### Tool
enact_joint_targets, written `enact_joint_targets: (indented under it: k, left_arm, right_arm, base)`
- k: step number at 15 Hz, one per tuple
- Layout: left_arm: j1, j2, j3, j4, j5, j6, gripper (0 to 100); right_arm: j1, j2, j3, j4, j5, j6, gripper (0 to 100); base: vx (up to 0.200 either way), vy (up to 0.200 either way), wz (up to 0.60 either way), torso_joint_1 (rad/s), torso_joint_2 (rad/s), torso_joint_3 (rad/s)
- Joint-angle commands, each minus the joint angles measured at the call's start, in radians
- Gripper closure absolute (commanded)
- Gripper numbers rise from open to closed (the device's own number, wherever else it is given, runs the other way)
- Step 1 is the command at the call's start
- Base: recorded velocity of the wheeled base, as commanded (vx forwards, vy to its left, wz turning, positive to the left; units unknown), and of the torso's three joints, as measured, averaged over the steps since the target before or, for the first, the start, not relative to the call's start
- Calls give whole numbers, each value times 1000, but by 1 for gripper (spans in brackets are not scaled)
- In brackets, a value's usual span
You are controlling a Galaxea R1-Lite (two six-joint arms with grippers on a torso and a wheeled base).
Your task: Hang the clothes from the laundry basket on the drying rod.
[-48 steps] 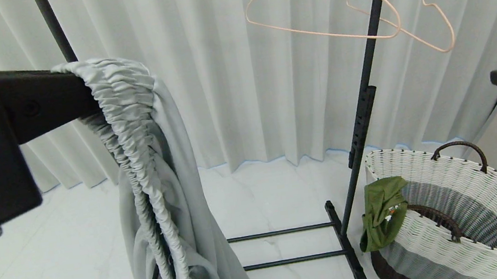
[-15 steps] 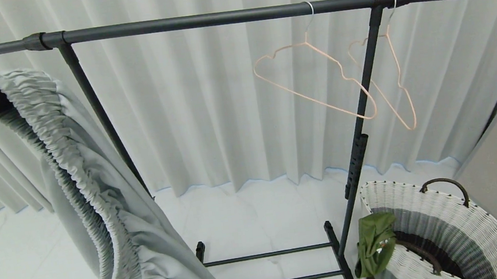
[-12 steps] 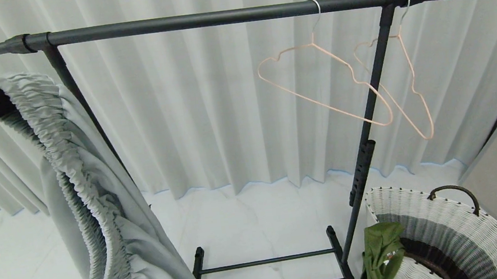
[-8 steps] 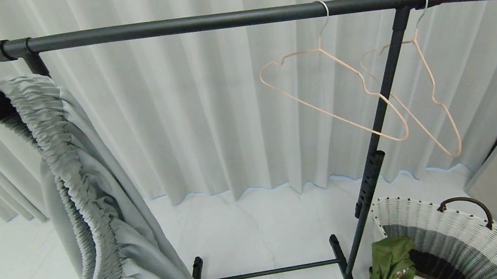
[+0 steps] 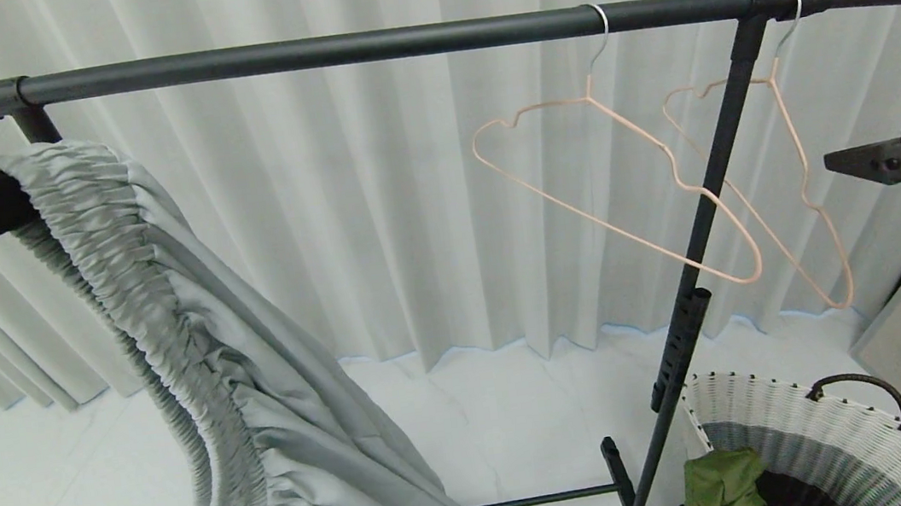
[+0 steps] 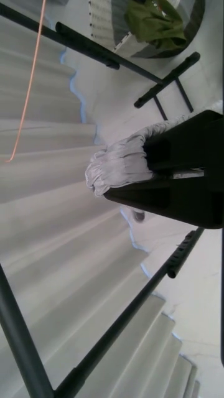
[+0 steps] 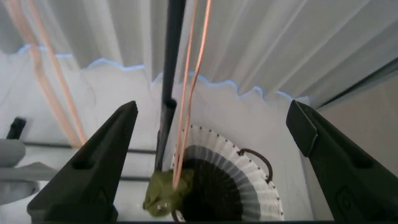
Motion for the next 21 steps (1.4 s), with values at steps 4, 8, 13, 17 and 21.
enact_joint_targets:
  k: [4,8,13,17,21]
  left_arm:
    - [0,-2,0,0,-1,0,100]
    - [0,-2,0,0,-1,0,100]
    - [0,-8,0,0,-1,0,100]
    - [0,-13,0,0,-1,0,100]
    - [0,-16,1,0,-1,0,100]
  right_arm:
    - [-84,224,-14,-121,3,44,0]
    - [-99,302,-83,-126,3,73,0]
    - [-99,322,-86,-118,3,99,0]
    - [-99,338,-84,-115,1,156,100]
    - [-99,329,-84,-109,0,156,100]
  base:
    - [0,0,0,0,0,0]
    - [0,0,0,0,0,0]
    - [0,0,0,0,0,0]
    - [0,0,0,0,0,0]
    - [0,0,0,0,0,0]
